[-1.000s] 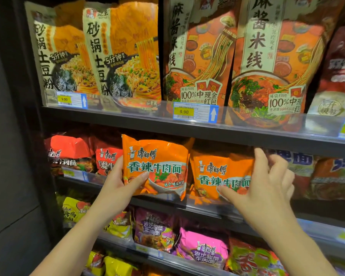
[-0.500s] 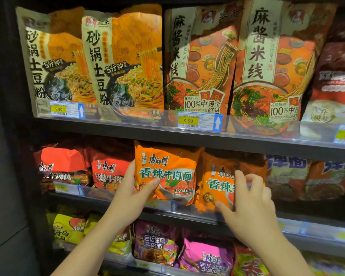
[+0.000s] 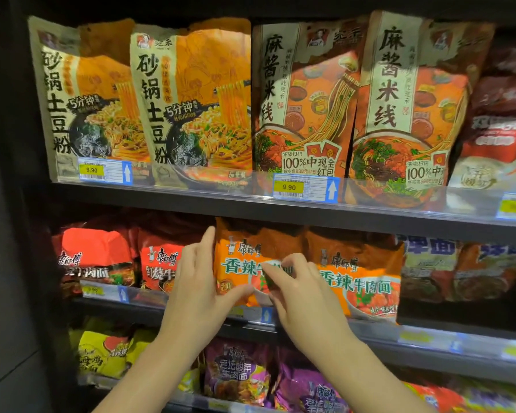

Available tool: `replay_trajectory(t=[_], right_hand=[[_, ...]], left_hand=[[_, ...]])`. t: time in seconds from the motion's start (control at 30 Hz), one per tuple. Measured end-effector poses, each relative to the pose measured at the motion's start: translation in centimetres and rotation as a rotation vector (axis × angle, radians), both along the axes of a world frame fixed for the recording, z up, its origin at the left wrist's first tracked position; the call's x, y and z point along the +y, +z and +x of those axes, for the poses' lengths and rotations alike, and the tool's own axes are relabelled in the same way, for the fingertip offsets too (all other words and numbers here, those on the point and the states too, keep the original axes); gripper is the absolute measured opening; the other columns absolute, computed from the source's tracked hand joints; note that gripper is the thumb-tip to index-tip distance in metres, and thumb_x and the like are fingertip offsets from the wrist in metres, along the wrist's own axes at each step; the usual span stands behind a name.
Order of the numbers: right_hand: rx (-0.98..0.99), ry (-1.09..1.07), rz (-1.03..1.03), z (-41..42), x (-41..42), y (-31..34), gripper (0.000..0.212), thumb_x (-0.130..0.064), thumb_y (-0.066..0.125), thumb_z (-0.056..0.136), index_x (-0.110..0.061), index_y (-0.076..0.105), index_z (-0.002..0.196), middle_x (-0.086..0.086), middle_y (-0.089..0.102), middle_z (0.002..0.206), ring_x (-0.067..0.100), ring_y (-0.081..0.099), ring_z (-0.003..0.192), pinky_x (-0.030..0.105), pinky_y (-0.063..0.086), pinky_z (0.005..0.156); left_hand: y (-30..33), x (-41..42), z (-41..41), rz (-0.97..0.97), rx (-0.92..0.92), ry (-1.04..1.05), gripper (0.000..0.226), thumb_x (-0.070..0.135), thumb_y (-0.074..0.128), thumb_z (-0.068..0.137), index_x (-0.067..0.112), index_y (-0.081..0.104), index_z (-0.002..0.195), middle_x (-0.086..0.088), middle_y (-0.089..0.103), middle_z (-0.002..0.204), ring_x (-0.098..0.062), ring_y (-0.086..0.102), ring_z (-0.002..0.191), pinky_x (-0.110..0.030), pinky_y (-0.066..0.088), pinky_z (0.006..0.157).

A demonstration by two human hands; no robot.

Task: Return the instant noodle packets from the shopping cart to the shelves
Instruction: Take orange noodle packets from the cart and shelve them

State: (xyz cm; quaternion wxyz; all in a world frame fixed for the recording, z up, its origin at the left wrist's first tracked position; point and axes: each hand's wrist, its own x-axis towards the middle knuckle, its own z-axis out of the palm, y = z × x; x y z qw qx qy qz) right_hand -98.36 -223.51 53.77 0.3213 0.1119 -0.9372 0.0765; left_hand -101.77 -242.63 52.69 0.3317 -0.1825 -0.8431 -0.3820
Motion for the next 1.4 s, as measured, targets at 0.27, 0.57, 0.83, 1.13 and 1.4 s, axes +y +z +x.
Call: replay_trajectory(t=[0.27,0.57,0.83,1.13,1.4], right_hand=[[-0.060,-0.037,-0.070,-0.7,-0.4,-0.7,0.063,-0.014,0.083,0.083,-0.027,0.057,0.140,0.002,0.051,0.122,0.022,0.056,0.103,0.029,0.059,0.063],[-0.213,-0.061,-0.023,0.2,-1.3,-0.7,0.058,-0.018,0.061,0.101,-0.031,0.038,0.153,-0.001,0.037,0.140,0.019,0.048,0.122,0.028,0.054,0.088],[-0.258,-0.032,-0.012,1.7,-1.1,-0.2,0.042,-0.033,0.043,0.108,-0.030,0.047,0.149,-0.002,0.045,0.137,0.021,0.051,0.122,0.034,0.052,0.095],[-0.225,-0.056,0.081,0.8,-1.9,0.5,0.054,-0.024,0.049,0.107,-0.026,0.033,0.159,0.004,0.032,0.157,0.026,0.031,0.142,0.037,0.045,0.109],[-0.258,0.011,0.017,1.4,-0.3,0.9,0.056,-0.041,0.048,0.106,-0.030,0.033,0.158,0.001,0.032,0.161,0.024,0.031,0.146,0.039,0.041,0.113]], left_hand=[[-0.9,-1.7,-1.9,-0.336,0.132,0.108,0.063,0.046,0.082,0.080,0.025,0.063,0.136,0.003,0.051,0.128,-0.020,0.055,0.112,-0.038,0.046,0.092],[-1.7,-0.8,-1.8,-0.340,0.064,0.188,0.041,0.042,0.088,0.075,0.036,0.073,0.112,0.007,0.050,0.122,-0.019,0.046,0.111,-0.044,0.037,0.093],[-2.4,-2.3,-0.8,-0.268,0.111,0.056,0.037,0.036,0.082,0.083,0.037,0.069,0.118,0.011,0.049,0.123,-0.014,0.044,0.113,-0.040,0.034,0.095],[-1.7,-1.4,-3.0,-0.486,0.183,-0.026,0.066,-0.001,0.085,0.076,0.021,0.066,0.135,-0.008,0.062,0.135,-0.033,0.061,0.117,-0.050,0.054,0.087],[-0.1,-0.5,-0.8,-0.493,0.035,0.038,0.069,0.020,0.078,0.087,0.032,0.050,0.150,0.001,0.045,0.154,-0.028,0.046,0.133,-0.048,0.044,0.102]])
